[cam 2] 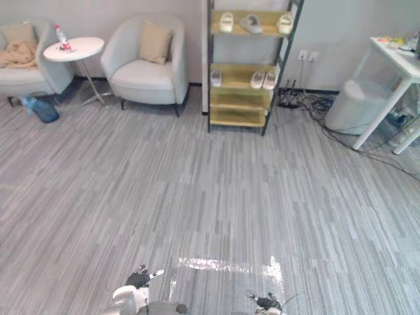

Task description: Pick up cushions and gather them together orderly.

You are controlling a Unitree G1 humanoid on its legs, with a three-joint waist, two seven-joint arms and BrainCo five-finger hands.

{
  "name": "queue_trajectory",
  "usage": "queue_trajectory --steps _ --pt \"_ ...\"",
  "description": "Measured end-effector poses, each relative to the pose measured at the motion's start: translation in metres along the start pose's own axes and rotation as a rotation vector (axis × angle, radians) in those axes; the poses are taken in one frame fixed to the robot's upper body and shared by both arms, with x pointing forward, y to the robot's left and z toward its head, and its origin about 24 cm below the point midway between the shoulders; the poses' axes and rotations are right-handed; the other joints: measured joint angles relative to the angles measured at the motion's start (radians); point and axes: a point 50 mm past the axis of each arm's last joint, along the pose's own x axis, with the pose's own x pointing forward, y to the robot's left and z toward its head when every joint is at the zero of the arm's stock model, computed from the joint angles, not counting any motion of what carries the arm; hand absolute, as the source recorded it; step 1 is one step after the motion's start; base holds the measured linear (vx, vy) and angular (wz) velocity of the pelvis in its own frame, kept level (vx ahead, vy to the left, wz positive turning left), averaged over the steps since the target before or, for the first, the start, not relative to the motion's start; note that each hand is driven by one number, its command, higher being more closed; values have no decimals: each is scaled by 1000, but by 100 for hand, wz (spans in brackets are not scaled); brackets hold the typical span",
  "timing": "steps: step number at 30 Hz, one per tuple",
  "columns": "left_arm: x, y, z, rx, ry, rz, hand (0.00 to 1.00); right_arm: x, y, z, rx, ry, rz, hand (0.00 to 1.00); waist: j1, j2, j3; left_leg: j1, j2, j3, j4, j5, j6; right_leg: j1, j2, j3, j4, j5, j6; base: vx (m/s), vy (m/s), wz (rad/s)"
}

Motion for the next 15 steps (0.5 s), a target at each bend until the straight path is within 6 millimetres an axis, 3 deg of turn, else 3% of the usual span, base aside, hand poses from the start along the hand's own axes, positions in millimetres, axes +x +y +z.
queue_trajectory --steps 2,4,9,12,15 --pt "-1 2 -2 -3 6 5 0 0 0 0 -17 -2 -1 0 0 4 -8 13 4 -19 -15 -2 -3 -23 -10 -29 -55 3 -10 87 -1 24" --pt "-1 3 -2 -2 5 9 0 0 -1 -3 -19 7 -3 0 0 -2 -12 14 2 -33 -14 -6 -11 -24 -16 -51 -165 82 -30 73 -62 20" --pt "-2 -1 -10 -16 35 4 0 -1 -11 -6 -6 19 -31 0 -3 19 -38 4 13 -67 -41 7 -43 80 25 -86 -398 76 -21 19 -90 3" --pt "-2 2 -12 -11 43 10 0 -1 -16 -10 25 35 -52 0 -5 20 -41 5 4 -87 -64 29 -55 124 35 -101 -500 79 -18 -31 -77 12" --pt "-2 8 -16 27 56 14 0 -1 -22 -18 39 77 -73 0 -4 4 -58 13 3 -122 -82 42 -60 145 43 -114 -525 87 -21 -33 -34 19"
